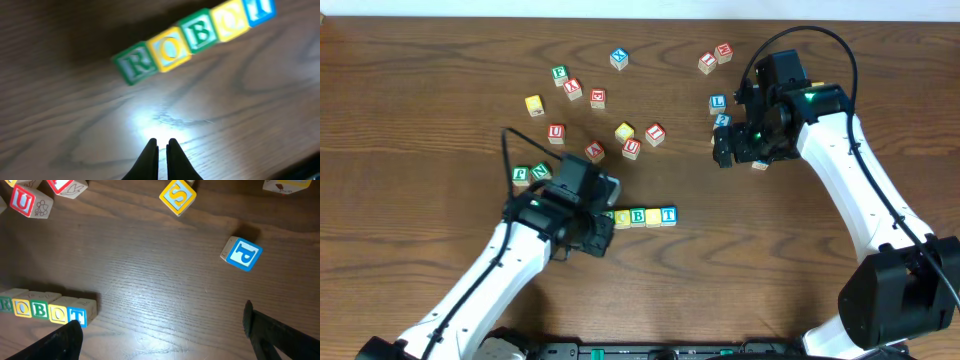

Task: Spell out ROBOT

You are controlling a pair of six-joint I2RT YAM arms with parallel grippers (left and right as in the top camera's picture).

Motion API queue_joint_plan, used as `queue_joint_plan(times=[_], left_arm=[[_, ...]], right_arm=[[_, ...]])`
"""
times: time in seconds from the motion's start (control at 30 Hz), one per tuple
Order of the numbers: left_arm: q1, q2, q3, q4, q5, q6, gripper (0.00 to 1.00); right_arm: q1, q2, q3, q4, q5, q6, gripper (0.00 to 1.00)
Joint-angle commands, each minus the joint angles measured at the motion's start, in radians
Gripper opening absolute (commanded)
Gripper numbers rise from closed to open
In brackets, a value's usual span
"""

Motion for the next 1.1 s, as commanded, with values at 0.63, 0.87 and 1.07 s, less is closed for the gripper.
queue_joint_plan(times=[0.63, 0.87, 1.07], left_arm=[[-0.105, 0.182, -0.053, 0.163, 0.009, 0.009, 0.08], [-0.105, 0.229, -0.053, 0.223, 0.008, 0.01, 0.08], [-0.105, 0.229, -0.053, 0.272, -0.056, 0.01, 0.08]], right_arm=[[0.002, -0.025, 0.014, -0.002, 0.008, -0.013, 0.99], [0.002, -0.025, 0.014, -0.002, 0.008, -0.013, 0.99], [0.002, -0.025, 0.014, -0.002, 0.008, -0.013, 0.99]])
